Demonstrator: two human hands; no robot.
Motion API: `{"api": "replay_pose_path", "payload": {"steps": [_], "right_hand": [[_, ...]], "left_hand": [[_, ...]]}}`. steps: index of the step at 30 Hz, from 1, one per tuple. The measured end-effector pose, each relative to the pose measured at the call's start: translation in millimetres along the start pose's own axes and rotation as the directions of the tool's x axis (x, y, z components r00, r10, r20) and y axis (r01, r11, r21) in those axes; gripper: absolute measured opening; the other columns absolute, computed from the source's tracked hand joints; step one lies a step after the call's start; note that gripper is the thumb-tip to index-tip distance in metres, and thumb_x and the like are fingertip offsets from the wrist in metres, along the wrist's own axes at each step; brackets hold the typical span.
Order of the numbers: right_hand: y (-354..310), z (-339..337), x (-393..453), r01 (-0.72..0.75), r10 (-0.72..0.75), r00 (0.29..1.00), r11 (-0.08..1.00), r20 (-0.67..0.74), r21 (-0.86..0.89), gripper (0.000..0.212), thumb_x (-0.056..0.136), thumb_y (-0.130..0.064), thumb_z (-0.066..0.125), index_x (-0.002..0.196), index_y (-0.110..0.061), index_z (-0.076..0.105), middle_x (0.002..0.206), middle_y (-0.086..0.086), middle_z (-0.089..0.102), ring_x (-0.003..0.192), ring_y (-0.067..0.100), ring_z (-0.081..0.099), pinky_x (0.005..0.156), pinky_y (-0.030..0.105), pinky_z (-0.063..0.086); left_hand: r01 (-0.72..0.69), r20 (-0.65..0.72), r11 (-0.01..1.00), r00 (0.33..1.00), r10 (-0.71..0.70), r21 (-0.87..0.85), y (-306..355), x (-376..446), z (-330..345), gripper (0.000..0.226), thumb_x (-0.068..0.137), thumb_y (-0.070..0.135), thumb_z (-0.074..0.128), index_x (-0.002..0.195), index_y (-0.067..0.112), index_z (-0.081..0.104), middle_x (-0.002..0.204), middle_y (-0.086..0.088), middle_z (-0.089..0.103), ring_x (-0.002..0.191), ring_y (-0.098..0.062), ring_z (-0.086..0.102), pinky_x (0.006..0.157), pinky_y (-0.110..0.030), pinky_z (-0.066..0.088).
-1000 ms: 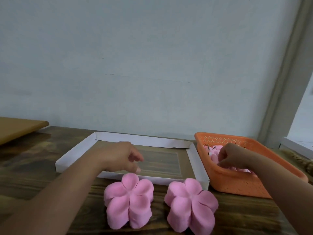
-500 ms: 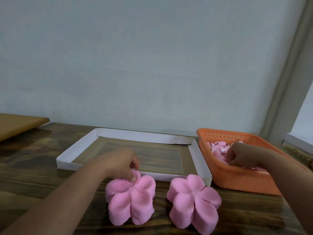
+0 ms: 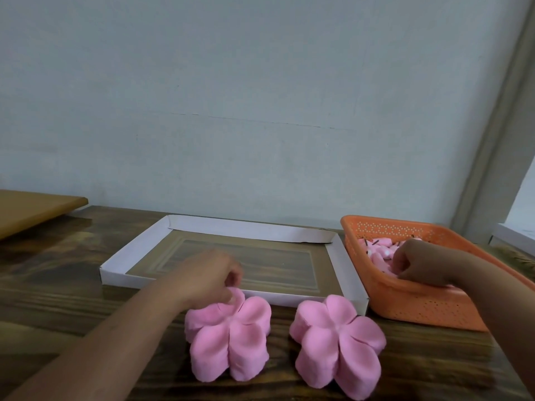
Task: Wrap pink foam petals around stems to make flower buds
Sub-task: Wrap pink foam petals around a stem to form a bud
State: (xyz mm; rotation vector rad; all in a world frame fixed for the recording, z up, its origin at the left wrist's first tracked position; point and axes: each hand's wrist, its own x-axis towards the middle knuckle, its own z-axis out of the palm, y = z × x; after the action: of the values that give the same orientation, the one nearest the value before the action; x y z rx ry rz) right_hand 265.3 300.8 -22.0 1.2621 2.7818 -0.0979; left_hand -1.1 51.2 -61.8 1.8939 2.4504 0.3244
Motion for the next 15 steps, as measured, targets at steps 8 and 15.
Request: {"api": "replay_pose_path", "payload": {"steps": [8,15], "right_hand": [[2.0,-0.1,2.3,-0.036,0.037,0.999,0.999,-0.022,0.039,0.008,0.080,-0.023,0.061,0.082,-0.018,0.067,0.087,0.001,0.063,0.084,0.018,0.055,0.080,0.033,0.048],[2.3,-0.3,-2.1,0.000,0.033,0.993,0.961,-0.116,0.277,0.012,0.073,-0.007,0.070,0.068,0.000,0.062,0.063,0.005,0.051,0.058,0.016,0.041,0.055,0.028,0.033]], "left_hand": [[0.006,-0.028,1.000,1.000,-0.006,0.012,-1.5,0.4,3.1,0.009,0.078,0.016,0.065,0.084,0.022,0.065,0.070,0.017,0.053,0.073,-0.008,0.054,0.057,-0.016,0.037],[0.006,0.010,1.000,1.000,-0.006,-0.020,-2.6,-0.6,4.9,0.027,0.078,0.015,0.061,0.102,0.024,0.070,0.099,0.007,0.066,0.087,-0.011,0.060,0.077,-0.028,0.051]]}}
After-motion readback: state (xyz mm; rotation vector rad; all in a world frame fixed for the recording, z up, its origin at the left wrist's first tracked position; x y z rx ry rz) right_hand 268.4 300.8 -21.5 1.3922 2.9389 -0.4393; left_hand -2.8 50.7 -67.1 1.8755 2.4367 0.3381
